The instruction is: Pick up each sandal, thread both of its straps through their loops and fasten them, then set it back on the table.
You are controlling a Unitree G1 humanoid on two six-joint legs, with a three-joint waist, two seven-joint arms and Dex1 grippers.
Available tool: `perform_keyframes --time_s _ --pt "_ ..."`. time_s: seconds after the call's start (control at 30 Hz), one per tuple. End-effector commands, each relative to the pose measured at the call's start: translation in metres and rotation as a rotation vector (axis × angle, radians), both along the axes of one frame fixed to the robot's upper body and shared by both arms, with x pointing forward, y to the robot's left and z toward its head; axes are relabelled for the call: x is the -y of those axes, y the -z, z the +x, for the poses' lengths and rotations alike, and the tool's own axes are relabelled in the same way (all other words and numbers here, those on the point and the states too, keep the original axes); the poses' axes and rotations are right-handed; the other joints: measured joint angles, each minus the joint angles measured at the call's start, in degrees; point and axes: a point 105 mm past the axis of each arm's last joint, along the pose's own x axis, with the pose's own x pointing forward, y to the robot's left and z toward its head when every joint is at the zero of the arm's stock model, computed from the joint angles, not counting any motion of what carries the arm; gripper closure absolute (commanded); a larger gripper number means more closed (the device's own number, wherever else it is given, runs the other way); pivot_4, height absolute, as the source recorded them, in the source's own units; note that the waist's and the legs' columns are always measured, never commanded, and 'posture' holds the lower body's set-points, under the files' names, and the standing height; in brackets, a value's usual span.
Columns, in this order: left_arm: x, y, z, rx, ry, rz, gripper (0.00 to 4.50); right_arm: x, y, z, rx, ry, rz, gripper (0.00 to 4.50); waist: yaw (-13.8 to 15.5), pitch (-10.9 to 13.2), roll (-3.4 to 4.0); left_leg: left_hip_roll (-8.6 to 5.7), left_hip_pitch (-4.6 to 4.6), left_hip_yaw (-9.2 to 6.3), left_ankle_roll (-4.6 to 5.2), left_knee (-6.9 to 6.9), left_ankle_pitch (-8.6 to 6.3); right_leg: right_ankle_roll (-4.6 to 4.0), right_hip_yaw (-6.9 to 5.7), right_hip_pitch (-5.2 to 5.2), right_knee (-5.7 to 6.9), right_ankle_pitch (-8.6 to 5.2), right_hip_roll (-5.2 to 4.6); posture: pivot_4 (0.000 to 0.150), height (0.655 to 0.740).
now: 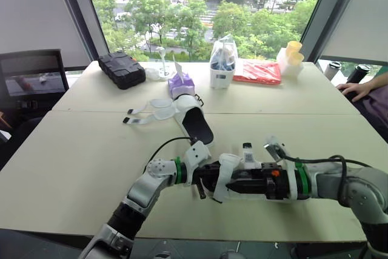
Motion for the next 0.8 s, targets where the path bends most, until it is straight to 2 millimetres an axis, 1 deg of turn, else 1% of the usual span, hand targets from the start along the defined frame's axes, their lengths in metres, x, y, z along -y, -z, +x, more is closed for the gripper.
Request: perform_keyframes --time_s 0.03,0.17,0.3,0.43,0.6,0.73,0.8 --pt "-0.001 0.002 -0.001 -0.003 -0.006 0.004 4.50 -0.008 -0.006 -0.009 0.031 -0.018 0.021 2.35 0.01 0.00 0.00 0.00 0.00 0.00 0.00 0.00 0.00 0.00 0.00 0.00 0.00 0.00 0.00 0.150 0.7400" --pt "0.001 0.003 -0.001 -0.004 -0.001 0.003 4.50 -0.017 0.009 -0.014 0.024 0.015 0.008 2.35 0.04 0.00 -0.01 0.00 0.00 0.00 0.00 0.01 0.00 -0.02 0.00 0.01 0.00 -0.01 0.00 0.150 0.7400" --pt "0.001 0.004 -0.002 -0.007 0.003 0.004 4.50 -0.022 0.017 -0.006 0.067 0.091 0.000 2.35 -0.02 -0.01 -0.01 0.00 0.01 0.01 0.00 0.01 0.00 -0.02 0.00 0.00 0.00 -0.01 0.00 0.150 0.7400" --pt "0.002 0.004 -0.002 -0.012 0.007 0.003 4.50 -0.024 0.023 -0.003 0.103 0.127 -0.024 2.35 0.00 -0.01 0.00 0.00 0.00 0.00 0.00 0.02 0.00 -0.04 0.00 0.01 0.00 -0.02 0.00 0.150 0.7400" --pt "0.004 0.005 -0.003 -0.016 0.020 0.005 4.50 -0.028 0.028 -0.011 0.065 0.138 -0.007 2.35 0.01 -0.01 0.00 0.00 0.01 0.00 0.00 0.01 0.00 -0.04 0.00 0.01 0.00 -0.02 0.00 0.150 0.7400" --pt "0.006 0.005 -0.003 -0.016 0.025 0.005 4.50 -0.026 0.035 -0.010 0.023 0.193 0.013 2.35 0.07 -0.01 0.00 0.00 0.01 -0.01 0.00 0.01 0.00 -0.04 0.00 0.01 0.00 -0.02 0.00 0.150 0.7400" --pt "0.006 0.005 -0.002 -0.015 0.027 0.005 4.50 -0.026 0.038 -0.007 0.017 0.223 0.022 2.86 0.10 -0.01 0.00 0.00 0.01 -0.01 0.00 0.01 0.00 -0.04 0.00 0.02 0.00 -0.02 0.00 0.150 0.7400"
